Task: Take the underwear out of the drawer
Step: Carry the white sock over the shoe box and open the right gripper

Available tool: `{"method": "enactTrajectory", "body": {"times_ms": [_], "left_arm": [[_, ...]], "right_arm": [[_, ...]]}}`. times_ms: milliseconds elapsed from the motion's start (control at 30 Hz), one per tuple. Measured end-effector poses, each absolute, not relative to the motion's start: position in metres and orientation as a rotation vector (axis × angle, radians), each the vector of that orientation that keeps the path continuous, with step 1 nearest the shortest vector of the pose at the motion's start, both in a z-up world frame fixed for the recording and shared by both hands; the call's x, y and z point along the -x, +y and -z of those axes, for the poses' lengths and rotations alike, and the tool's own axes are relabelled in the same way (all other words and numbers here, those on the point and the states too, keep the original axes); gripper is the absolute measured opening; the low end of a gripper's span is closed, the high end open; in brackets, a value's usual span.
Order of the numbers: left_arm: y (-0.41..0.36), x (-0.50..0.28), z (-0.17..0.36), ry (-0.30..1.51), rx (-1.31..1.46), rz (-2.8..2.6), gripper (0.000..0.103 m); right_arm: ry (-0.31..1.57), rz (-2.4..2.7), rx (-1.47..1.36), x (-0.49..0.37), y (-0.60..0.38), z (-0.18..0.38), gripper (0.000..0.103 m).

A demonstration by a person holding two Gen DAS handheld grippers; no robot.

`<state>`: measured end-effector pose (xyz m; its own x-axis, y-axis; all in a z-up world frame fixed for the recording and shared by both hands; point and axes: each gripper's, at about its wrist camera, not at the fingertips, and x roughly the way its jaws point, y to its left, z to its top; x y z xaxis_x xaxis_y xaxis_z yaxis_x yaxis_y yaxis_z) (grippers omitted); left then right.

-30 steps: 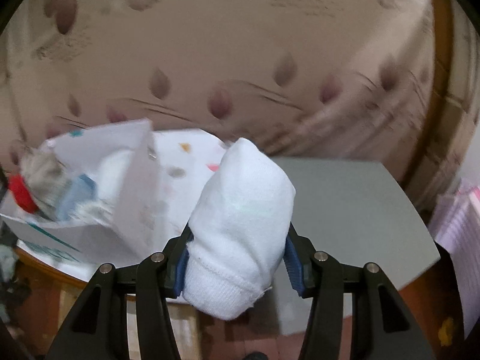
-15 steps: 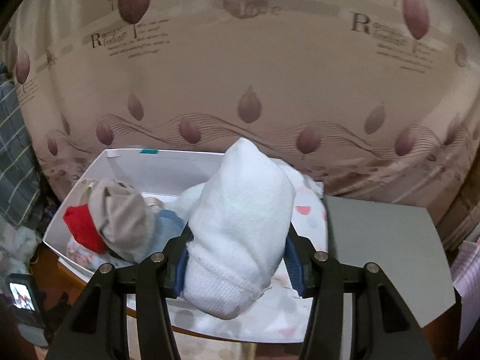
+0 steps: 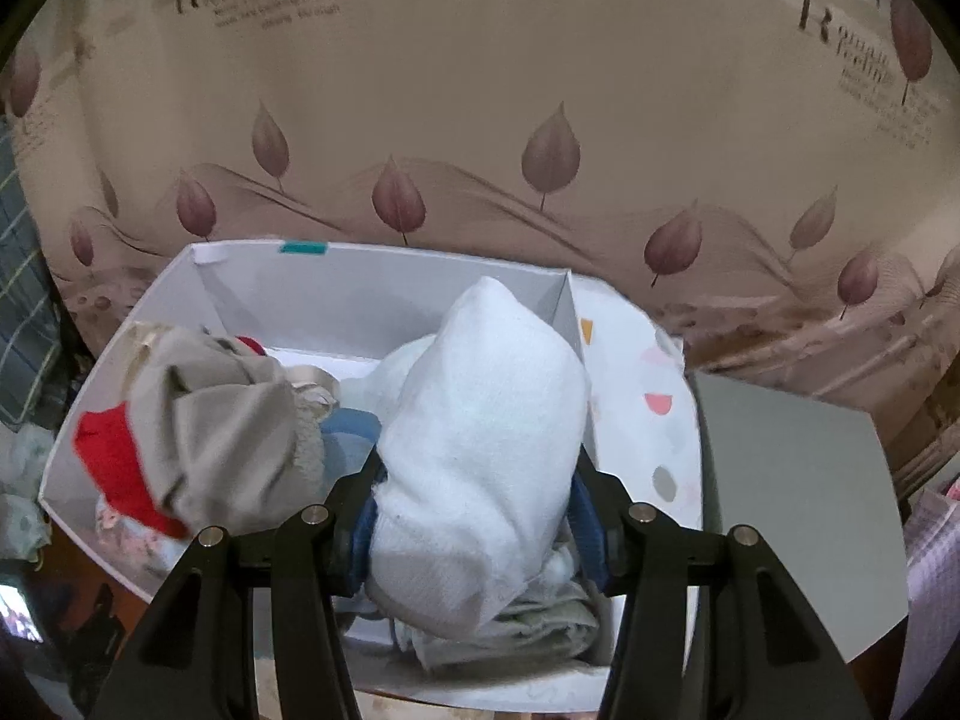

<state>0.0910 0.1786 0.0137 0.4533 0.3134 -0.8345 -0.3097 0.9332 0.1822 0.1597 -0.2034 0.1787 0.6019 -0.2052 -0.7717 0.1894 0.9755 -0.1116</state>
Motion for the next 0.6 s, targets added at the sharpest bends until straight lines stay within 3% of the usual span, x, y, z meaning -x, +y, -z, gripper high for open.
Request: {"method": "enactTrajectory", "body": {"times_ms": [400, 567, 600], "left_arm": [[0.172, -0.092, -0.013, 1.03, -0.027, -0.356, 0.067], [0.168, -0.093, -0.011, 1.036, -0.029, -0.334, 0.067], [0.167, -0.093, -0.012, 1.034, -0.028, -0.331, 0.067]], "right_arm": [[0.948, 0.25, 0.033, -0.176, -0.198, -0.146, 0.054], [0.94, 0.269, 0.059, -0.174, -0.194, -0.148, 0.065], [0.93, 0.282, 0.079, -0.172, -0.192, -0.15, 0.072]]}}
